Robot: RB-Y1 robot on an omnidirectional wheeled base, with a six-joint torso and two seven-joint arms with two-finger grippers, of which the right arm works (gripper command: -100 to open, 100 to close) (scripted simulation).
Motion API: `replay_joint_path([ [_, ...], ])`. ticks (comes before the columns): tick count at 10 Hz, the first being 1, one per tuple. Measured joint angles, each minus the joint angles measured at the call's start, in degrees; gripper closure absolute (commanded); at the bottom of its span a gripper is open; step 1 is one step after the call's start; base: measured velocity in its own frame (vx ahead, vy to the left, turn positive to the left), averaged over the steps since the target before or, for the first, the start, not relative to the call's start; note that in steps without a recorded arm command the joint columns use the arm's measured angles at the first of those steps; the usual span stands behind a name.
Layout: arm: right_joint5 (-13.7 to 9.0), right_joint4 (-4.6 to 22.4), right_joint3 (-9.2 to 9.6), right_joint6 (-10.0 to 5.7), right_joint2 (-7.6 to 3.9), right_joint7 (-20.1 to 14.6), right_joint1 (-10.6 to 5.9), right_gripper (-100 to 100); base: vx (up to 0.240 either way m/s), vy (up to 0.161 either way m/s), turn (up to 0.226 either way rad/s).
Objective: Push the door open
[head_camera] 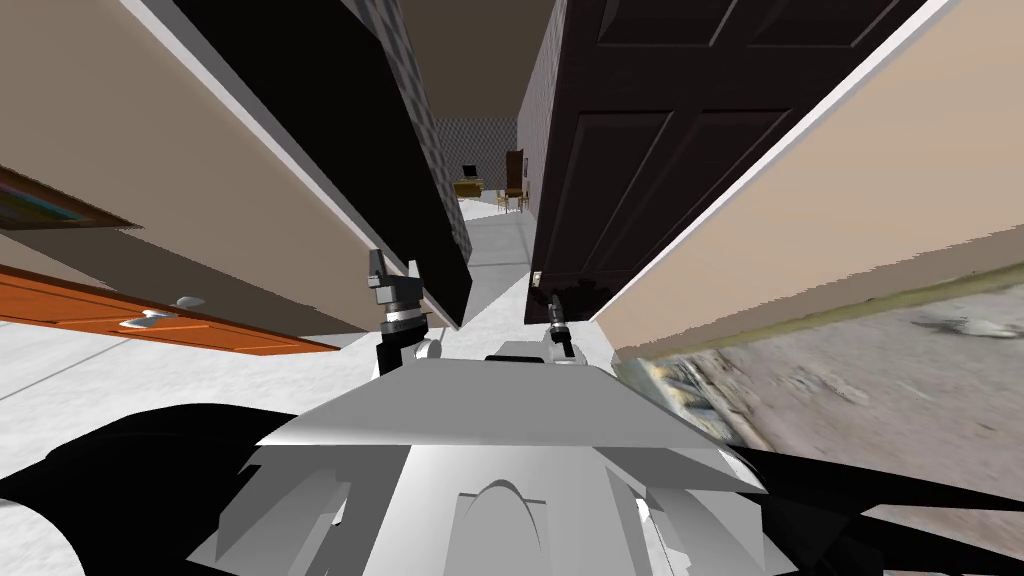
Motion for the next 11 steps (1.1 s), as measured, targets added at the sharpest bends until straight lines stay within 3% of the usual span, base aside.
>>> replay_joint_path([
  [4, 0.2, 7.5, 0.21, -1.47, 1.10, 0.4, -2.76, -100, 0.162, -0.029, 0.048],
  [8, 0.4, 10.9, 0.55, -1.45, 1.89, 0.5, -3.94, -100, 0.099, -0.011, 0.021],
  [11, 0.3, 11.6, 0.22, -1.67, 0.28, 0.4, -4.28, -100, 0.183, 0.012, 0.024],
])
